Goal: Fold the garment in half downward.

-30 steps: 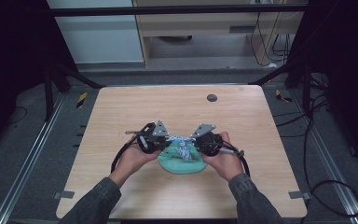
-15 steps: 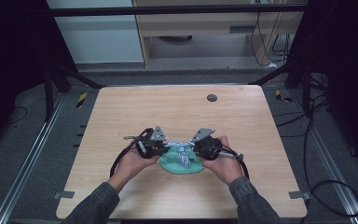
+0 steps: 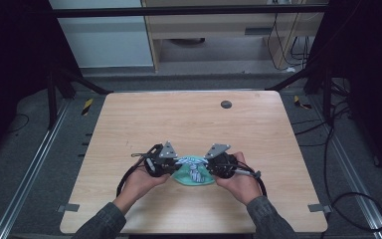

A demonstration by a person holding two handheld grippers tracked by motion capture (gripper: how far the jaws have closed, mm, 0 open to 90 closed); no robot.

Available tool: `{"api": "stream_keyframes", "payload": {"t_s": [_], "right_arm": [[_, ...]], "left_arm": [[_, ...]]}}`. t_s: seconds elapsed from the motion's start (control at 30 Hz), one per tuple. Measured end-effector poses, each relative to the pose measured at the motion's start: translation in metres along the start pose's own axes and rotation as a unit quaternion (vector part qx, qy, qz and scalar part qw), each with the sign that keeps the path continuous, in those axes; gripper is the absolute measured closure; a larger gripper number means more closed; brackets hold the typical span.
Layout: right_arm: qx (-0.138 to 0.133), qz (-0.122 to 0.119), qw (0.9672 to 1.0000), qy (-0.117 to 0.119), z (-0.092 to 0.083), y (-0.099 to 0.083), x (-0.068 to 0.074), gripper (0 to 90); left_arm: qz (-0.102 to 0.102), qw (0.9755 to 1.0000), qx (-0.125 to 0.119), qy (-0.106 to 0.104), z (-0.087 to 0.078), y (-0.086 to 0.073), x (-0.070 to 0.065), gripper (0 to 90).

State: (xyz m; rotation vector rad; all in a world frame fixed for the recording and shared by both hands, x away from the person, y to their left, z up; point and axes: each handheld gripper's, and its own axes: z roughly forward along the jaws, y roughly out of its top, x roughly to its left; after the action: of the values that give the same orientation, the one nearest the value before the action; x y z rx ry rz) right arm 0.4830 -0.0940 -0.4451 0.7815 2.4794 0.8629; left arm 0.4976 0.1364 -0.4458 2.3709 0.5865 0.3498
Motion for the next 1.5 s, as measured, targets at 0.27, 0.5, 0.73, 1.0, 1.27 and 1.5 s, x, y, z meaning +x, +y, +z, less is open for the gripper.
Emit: {"api": "stream_keyframes", "payload": {"t_s": [0.27,0.5,0.73,1.0,1.27,1.5], "right_arm": [[0.003,0.004,1.0,0.0,-0.004,-0.008,0.01,74.3],[0.007,0.009,0.9999,0.012,-0.004,-0.018,0.018,70.9],[0.011,0.007,0.9997,0.018,-0.004,-0.024,0.024,69.0],[0.015,0.005,0.9995,0.026,-0.006,-0.029,0.031,66.4],[0.019,0.005,0.9994,0.029,-0.01,-0.034,0.037,64.3],[0.02,0.006,0.9994,0.028,-0.013,-0.036,0.038,63.0]], "left_arm": [[-0.003,0.9999,-0.009,0.007,-0.003,-0.007,-0.011,74.5],[-0.009,0.9998,-0.02,0.0,-0.004,-0.015,-0.021,68.4],[-0.013,0.9996,-0.026,-0.005,-0.008,-0.02,-0.027,64.9],[-0.016,0.9994,-0.024,-0.019,-0.013,-0.029,-0.033,64.8],[-0.02,0.999,-0.034,-0.023,-0.025,-0.034,-0.035,65.1],[-0.017,0.9988,-0.039,-0.022,-0.034,-0.033,-0.036,65.8]]}}
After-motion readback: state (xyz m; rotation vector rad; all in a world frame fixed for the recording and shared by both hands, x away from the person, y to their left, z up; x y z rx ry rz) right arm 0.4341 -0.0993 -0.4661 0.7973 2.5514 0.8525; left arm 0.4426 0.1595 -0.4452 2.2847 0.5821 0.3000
